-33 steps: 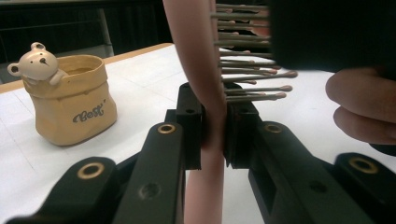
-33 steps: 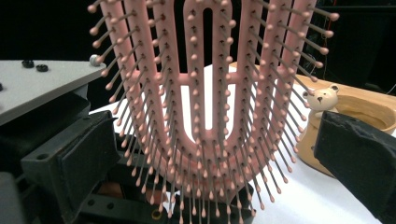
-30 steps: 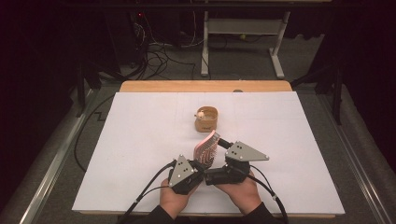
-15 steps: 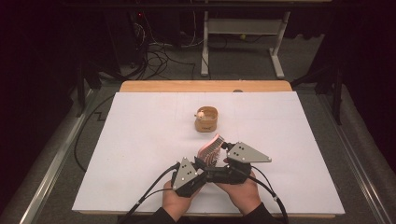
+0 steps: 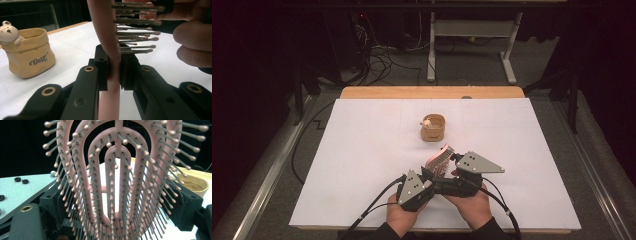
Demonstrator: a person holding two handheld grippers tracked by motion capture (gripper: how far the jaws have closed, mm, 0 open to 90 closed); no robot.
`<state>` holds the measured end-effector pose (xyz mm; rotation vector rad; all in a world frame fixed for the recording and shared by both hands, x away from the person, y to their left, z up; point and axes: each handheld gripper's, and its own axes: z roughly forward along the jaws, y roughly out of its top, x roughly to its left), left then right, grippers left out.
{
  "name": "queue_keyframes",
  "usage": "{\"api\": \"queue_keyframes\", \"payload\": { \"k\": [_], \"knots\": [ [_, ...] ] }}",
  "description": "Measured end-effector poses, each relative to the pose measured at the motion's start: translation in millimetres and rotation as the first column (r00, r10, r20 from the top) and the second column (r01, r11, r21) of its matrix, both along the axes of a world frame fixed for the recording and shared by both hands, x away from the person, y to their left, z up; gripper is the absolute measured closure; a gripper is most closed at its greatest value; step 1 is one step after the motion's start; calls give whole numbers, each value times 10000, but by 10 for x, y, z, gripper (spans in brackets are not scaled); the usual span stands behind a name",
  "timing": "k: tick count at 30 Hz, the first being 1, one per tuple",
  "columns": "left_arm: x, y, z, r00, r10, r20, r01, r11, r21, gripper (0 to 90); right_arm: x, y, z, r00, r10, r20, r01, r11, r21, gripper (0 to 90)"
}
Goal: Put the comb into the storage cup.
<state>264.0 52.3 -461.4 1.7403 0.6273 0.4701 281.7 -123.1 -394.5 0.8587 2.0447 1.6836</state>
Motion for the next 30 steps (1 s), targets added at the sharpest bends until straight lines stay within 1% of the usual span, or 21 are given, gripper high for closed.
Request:
{"api": "queue_keyframes", "payload": {
  "k": [4,13,17,21,30],
  "knots": [
    [1,4,1,10000,-27,-5,27,10000,16,783,-4,3,-3,10000,11,42,-11,10000,-39,182],
    [8,-5,-10,9999,-114,-109,114,9999,1,783,8,-7,-16,10000,34,-81,-34,10000,-39,181],
    [0,-9,-4,9999,-146,-61,146,9999,1,783,-1,-9,-11,10000,29,-80,-30,10000,-16,180],
    [9,-11,-6,9997,-210,-110,210,9998,25,783,2,-13,-12,10000,24,-86,-25,10000,-23,179],
    [7,-18,-14,9997,-232,-86,233,9997,124,783,9,-20,-16,9999,32,-125,-32,10000,-36,178]
  ]
}}
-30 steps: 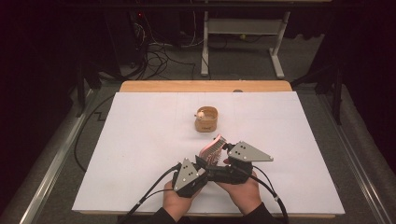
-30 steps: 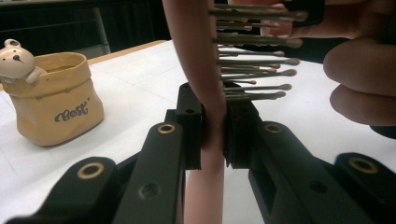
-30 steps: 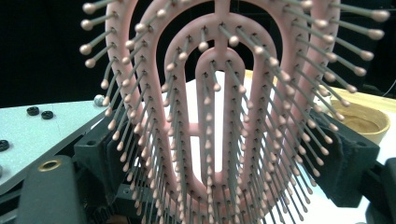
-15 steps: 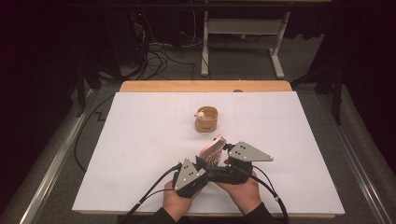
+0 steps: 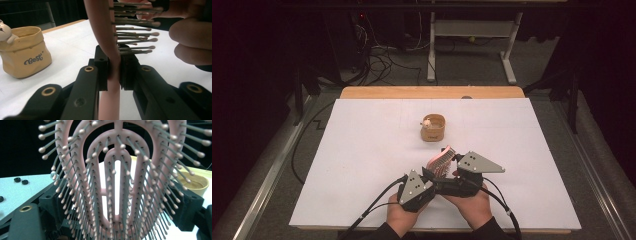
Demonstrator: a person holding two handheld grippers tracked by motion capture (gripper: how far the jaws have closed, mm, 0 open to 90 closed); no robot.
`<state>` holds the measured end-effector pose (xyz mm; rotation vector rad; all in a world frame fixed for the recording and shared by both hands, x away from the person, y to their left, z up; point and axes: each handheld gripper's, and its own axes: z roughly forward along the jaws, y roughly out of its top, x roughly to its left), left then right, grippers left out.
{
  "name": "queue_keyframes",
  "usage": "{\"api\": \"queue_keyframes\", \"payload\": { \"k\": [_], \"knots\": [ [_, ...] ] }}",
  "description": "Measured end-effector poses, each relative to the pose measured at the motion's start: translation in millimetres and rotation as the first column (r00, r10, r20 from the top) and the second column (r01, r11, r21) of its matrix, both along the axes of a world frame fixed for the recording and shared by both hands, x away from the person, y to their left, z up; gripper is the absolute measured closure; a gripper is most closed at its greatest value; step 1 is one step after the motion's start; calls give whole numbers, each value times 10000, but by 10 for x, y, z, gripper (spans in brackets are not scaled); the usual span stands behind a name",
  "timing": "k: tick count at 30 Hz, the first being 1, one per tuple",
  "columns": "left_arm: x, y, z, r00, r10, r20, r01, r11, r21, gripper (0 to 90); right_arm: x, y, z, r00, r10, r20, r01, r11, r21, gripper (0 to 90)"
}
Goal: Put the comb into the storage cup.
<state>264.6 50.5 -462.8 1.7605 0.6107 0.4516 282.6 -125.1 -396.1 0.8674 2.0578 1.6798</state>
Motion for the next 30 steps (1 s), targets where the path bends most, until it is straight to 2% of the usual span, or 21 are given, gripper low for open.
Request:
{"api": "queue_keyframes", "payload": {
  "k": [23,28,30],
  "knots": [
    [22,18,11,9998,-172,-136,171,9998,-65,774,-24,-1,8,9997,-123,233,126,9998,-138,199],
    [28,22,13,9996,-187,-197,185,9998,-68,762,-26,-1,11,9996,-136,237,140,9998,-172,200],
    [29,21,13,9996,-191,-222,189,9998,-87,724,-28,-1,13,9996,-162,250,166,9997,-177,201]
  ]
}}
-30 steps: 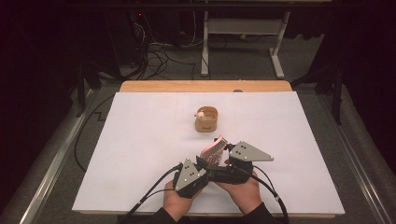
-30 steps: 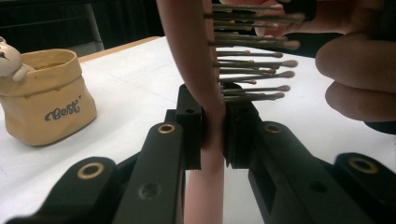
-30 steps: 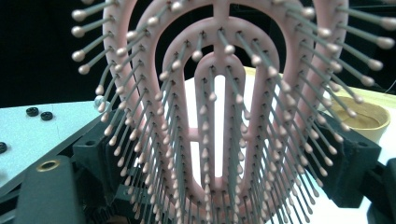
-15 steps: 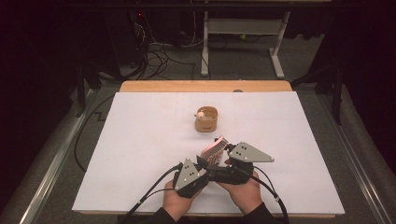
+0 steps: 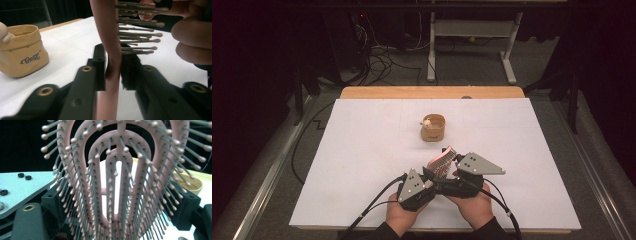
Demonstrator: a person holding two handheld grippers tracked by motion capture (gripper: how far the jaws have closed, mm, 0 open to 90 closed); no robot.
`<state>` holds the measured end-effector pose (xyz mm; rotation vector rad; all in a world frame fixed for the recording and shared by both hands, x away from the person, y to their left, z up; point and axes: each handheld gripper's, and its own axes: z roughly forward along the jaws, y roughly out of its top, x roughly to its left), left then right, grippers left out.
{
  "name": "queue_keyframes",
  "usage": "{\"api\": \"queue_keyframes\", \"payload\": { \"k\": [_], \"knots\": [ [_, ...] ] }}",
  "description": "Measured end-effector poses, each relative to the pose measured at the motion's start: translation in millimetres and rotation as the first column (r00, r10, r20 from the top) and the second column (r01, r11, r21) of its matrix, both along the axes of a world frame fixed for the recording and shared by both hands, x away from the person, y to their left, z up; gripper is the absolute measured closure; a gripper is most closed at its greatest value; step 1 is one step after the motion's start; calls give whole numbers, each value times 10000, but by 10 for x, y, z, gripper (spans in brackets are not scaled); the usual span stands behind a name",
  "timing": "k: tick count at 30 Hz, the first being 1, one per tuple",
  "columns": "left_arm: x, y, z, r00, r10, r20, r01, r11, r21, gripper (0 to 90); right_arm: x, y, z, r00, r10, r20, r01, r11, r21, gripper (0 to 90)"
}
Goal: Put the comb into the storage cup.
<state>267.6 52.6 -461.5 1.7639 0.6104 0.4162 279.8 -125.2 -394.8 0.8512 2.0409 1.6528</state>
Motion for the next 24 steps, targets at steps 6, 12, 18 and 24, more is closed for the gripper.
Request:
{"api": "queue_keyframes", "payload": {
  "k": [6,12,18,24],
  "knots": [
    [8,6,3,10000,-43,-39,43,10000,-23,694,1,-9,4,10000,18,2,-18,10000,33,201],
    [14,7,2,10000,-67,-67,67,10000,-14,652,0,-14,7,10000,8,14,-8,10000,58,201],
    [31,7,-2,9998,-126,-178,125,9999,-16,607,1,-26,14,10000,-39,48,38,10000,49,201],
    [50,1,-23,9991,-250,-342,254,9996,125,567,3,-52,28,9999,-109,78,109,9999,99,201]
  ]
}}
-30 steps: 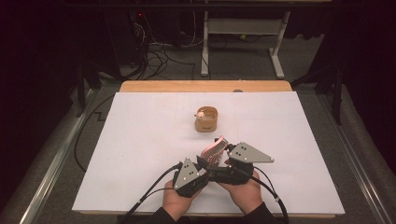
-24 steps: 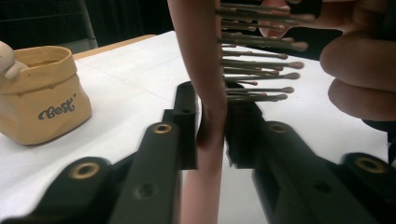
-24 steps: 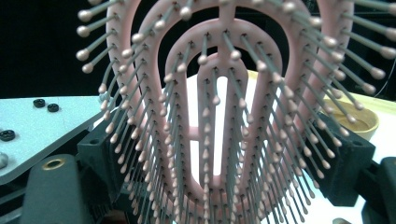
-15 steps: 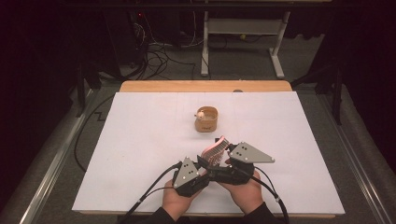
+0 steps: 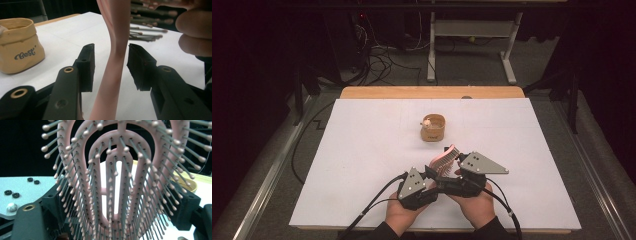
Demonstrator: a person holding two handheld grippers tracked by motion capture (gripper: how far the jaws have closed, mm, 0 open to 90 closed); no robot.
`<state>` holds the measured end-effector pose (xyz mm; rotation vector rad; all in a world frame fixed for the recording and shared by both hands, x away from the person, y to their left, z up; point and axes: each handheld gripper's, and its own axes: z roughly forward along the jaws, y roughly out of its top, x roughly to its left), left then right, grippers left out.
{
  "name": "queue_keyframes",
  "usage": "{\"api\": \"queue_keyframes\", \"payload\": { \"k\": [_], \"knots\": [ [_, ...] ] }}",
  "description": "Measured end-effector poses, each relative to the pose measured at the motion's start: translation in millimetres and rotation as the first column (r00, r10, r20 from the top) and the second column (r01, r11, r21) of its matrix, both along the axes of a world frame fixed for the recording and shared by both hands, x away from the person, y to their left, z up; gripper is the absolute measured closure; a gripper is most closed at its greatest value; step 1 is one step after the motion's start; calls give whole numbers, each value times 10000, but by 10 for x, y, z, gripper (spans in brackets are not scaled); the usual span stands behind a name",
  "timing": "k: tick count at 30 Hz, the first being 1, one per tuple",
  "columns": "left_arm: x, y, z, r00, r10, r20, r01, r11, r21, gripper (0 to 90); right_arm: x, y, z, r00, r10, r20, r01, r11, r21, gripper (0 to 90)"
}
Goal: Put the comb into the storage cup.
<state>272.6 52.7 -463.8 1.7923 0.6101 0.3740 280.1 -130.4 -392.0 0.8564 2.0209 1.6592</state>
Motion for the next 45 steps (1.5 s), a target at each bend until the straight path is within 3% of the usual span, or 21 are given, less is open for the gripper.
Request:
{"api": "queue_keyframes", "payload": {
  "k": [3,5,19,28,30,35,37,45],
  "knots": [
    [6,5,-3,10000,-66,8,66,10000,-10,566,3,-20,12,9999,-58,82,58,10000,-39,201],
    [16,7,-5,10000,-90,-42,90,10000,-25,507,3,-34,18,9999,-101,63,101,9999,-4,201],
    [45,48,-28,9988,-406,-272,405,9992,-49,454,28,-146,55,9990,-413,151,411,9991,101,201],
    [121,204,-20,9998,49,-185,-49,10000,-12,451,52,-240,77,9978,-634,184,631,9978,194,201],
    [143,230,-18,9994,232,-273,-231,9997,36,353,56,-256,79,9975,-682,175,678,9975,206,201],
    [174,346,2,9990,373,-257,-374,9993,-43,350,71,-298,76,9969,-779,141,777,9968,165,201],
    [193,403,16,9985,412,-370,-414,9991,-51,292,79,-316,74,9967,-806,132,804,9966,187,201],
    [236,625,49,9963,700,-493,-705,9975,-88,218,92,-391,90,9949,-1001,151,997,9948,219,201]
  ]
}}
